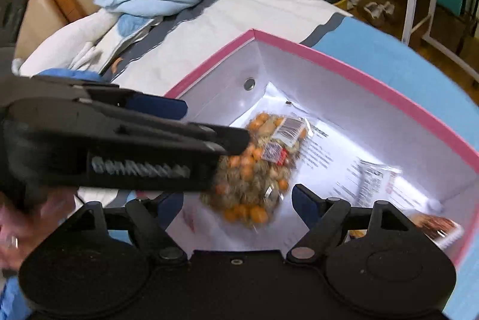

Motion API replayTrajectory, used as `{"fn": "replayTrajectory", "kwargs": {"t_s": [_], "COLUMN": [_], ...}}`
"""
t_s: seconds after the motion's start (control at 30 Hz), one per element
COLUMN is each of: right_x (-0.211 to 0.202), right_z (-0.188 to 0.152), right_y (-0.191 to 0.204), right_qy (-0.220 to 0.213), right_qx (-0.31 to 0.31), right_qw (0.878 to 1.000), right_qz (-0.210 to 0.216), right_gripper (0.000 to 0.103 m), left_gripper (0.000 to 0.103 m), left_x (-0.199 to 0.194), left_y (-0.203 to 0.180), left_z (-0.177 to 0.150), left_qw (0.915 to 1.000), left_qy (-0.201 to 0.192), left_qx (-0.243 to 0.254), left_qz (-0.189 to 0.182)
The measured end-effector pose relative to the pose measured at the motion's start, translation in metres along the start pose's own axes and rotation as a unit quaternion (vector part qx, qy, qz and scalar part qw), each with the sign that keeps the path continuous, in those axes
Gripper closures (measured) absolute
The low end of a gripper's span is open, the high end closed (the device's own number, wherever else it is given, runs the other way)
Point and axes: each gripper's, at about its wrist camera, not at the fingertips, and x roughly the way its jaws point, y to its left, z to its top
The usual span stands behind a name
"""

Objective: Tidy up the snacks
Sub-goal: 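Open the left tool to drop the egg bag into the box, then move the left tool to the second quail egg bag and grasp it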

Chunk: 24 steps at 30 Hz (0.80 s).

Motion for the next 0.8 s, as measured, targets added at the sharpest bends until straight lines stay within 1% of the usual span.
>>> {"fn": "replayTrajectory", "kwargs": {"t_s": [0.17, 0.37, 0.5, 0.57, 0.67, 0.77, 0.8], "right_x": [-0.059, -0.137, -0.192, -0.218, -0.255, -0.289, -0.297], "right_z": [-0.024, -0.055, -0.09, -0.108, -0.139, -0.171, -0.181], "right_y": [-0.008, -0.011, -0.021, -0.029, -0.04, -0.055, -0.06], "right_qy": [-0.02, -0.042, -0.028, -0.02, -0.011, -0.008, -0.007], "right_qx": [-0.026, -0.071, -0.112, -0.119, -0.123, -0.116, -0.11], "right_qw": [0.999, 0.996, 0.992, 0.991, 0.989, 0.988, 0.989], "right_qz": [0.004, -0.015, -0.042, -0.062, -0.086, -0.101, -0.103], "right_gripper": [0.019, 0.019, 0.019, 0.019, 0.019, 0.019, 0.019], "left_gripper": [0.033, 0.033, 0.031, 0.031, 0.03, 0.029, 0.029], "left_x": [-0.037, -0.085, -0.116, -0.13, -0.153, -0.169, -0.173], "left_y": [-0.017, -0.048, -0.08, -0.1, -0.128, -0.153, -0.163], "left_z": [-0.011, -0.021, -0.033, -0.041, -0.052, -0.061, -0.065], "left_qw": [0.9996, 0.9979, 0.9948, 0.9918, 0.9866, 0.9831, 0.9816], "left_qy": [-0.013, -0.02, -0.013, -0.004, -0.002, 0.012, 0.02], "left_qx": [0.023, 0.057, 0.095, 0.123, 0.159, 0.173, 0.176], "left_qz": [-0.012, -0.024, -0.034, -0.034, -0.035, -0.058, -0.072]}}
